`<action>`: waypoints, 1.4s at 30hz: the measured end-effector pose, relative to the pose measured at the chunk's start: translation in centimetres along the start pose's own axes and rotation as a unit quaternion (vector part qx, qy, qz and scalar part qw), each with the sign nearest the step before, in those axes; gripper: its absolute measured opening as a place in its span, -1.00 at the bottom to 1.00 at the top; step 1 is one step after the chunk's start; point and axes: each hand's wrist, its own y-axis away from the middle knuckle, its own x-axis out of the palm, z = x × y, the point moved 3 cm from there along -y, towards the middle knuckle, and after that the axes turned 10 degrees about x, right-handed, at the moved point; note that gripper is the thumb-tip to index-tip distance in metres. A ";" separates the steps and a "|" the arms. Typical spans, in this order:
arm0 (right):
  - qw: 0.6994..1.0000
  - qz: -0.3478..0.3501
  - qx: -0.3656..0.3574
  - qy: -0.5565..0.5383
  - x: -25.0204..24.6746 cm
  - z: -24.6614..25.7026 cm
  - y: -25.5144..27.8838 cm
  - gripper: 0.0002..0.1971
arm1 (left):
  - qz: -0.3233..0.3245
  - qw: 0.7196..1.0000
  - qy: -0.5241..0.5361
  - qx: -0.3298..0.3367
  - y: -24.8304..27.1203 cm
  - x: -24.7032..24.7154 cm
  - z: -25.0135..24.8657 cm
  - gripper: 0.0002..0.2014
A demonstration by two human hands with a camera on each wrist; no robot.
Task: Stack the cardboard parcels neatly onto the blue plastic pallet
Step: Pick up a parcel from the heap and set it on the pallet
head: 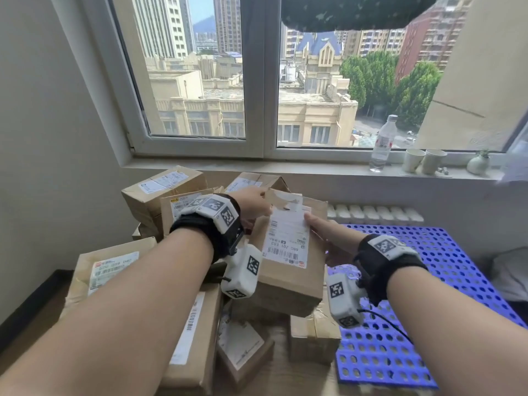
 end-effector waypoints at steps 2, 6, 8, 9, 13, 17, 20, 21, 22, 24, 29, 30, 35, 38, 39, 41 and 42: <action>0.999 -0.007 -0.018 -0.046 -0.7 0.2 1.1 -0.17 | 0.004 0.999 0.034 0.025 0.0 -0.3 -0.6 -0.51; 0.991 -0.022 -0.037 -0.130 -3.0 0.0 2.1 -0.41 | 0.003 0.992 0.085 0.088 0.1 -0.2 -2.0 -0.50; 0.985 -0.038 -0.039 -0.164 -3.8 0.1 2.6 -0.48 | -0.004 0.990 0.096 0.106 0.0 0.2 -2.6 -0.49; 0.982 -0.045 -0.037 -0.180 -4.2 0.2 2.8 -0.50 | -0.007 0.988 0.116 0.103 -0.1 0.4 -2.8 -0.51; 0.965 -0.073 -0.041 -0.248 -6.4 0.4 4.0 -0.46 | 0.025 0.991 0.117 0.054 -1.2 1.1 -2.5 -0.65; 0.936 -0.108 -0.078 -0.326 -9.8 1.2 6.2 -0.48 | 0.014 0.979 0.203 -0.001 -2.7 1.1 -2.3 -0.30; 0.918 -0.108 -0.074 -0.374 -11.0 1.2 7.2 -0.49 | 0.003 0.947 0.319 -0.027 -3.1 2.4 -2.7 0.01; 0.915 -0.113 -0.072 -0.381 -11.2 1.0 7.1 -0.48 | 0.018 0.940 0.341 -0.024 -3.2 3.0 -3.2 0.06; 0.913 -0.120 -0.072 -0.382 -11.5 0.6 7.1 -0.47 | 0.025 0.933 0.360 -0.014 -2.9 3.3 -3.8 0.03; 0.918 -0.122 -0.064 -0.373 -11.8 -0.4 6.8 -0.38 | 0.010 0.922 0.388 0.012 -3.1 3.6 -4.9 -0.22; 0.951 -0.240 -0.028 -0.192 -13.3 -2.1 5.6 0.15 | -0.063 0.920 0.380 0.076 -4.4 2.6 -6.4 -0.32; 0.946 -0.296 -0.036 -0.131 -13.8 -2.0 5.7 0.26 | -0.072 0.926 0.362 0.084 -4.6 2.2 -6.6 -0.23; 0.928 -0.331 -0.146 0.086 -13.0 0.8 7.8 0.22 | 0.004 0.964 0.232 0.131 -4.6 1.9 -8.0 0.08; 0.956 -0.220 -0.128 0.148 -11.8 1.5 7.0 0.27 | 0.074 0.963 0.215 0.147 -4.1 2.3 -8.4 0.06; 0.968 -0.172 -0.112 0.141 -11.3 1.3 6.5 0.34 | 0.090 0.960 0.219 0.147 -4.2 2.3 -8.2 0.04; 0.985 -0.100 -0.091 0.108 -10.4 0.5 5.7 0.39 | 0.120 0.955 0.226 0.148 -4.3 2.3 -7.6 0.09; 0.989 -0.073 -0.091 0.095 -9.8 0.2 5.6 0.31 | 0.131 0.953 0.228 0.148 -4.5 2.3 -7.2 0.12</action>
